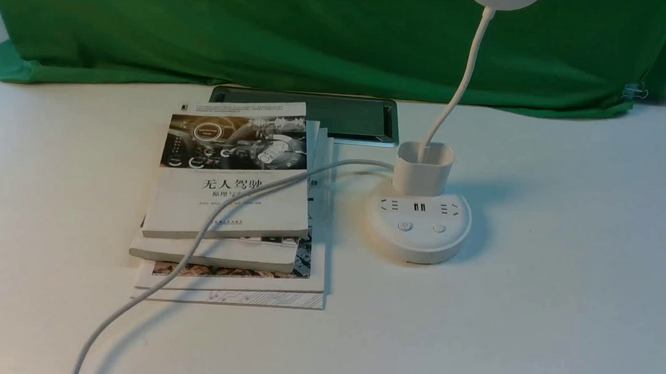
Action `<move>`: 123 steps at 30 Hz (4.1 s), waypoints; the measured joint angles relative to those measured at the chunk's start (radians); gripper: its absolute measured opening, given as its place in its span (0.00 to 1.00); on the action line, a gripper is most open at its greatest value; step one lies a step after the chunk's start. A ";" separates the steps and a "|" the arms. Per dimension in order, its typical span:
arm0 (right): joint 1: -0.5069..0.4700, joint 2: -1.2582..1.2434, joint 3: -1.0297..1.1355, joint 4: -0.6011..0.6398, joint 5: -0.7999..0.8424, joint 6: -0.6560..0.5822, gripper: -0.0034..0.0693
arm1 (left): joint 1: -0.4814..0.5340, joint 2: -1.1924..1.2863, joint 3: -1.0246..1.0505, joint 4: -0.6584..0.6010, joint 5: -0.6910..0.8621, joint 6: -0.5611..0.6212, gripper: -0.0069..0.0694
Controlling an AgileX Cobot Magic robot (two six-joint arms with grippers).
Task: Turn on the desk lamp on the white desktop with your hand.
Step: 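Press the button on the base of the white desk lamp with the right gripper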
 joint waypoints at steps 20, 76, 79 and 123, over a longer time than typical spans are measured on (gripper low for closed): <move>0.000 0.000 0.000 0.000 0.000 0.000 0.37 | 0.000 0.000 0.000 0.000 0.000 0.000 0.12; 0.230 0.692 -0.926 0.251 0.429 -0.496 0.08 | 0.000 0.000 0.000 0.003 0.000 0.000 0.12; 0.237 0.857 -1.047 0.251 0.562 -0.538 0.08 | 0.000 0.000 0.000 0.003 0.000 0.000 0.12; 0.522 1.903 -1.317 0.195 0.317 -0.548 0.08 | 0.000 0.000 0.000 0.006 0.000 0.000 0.12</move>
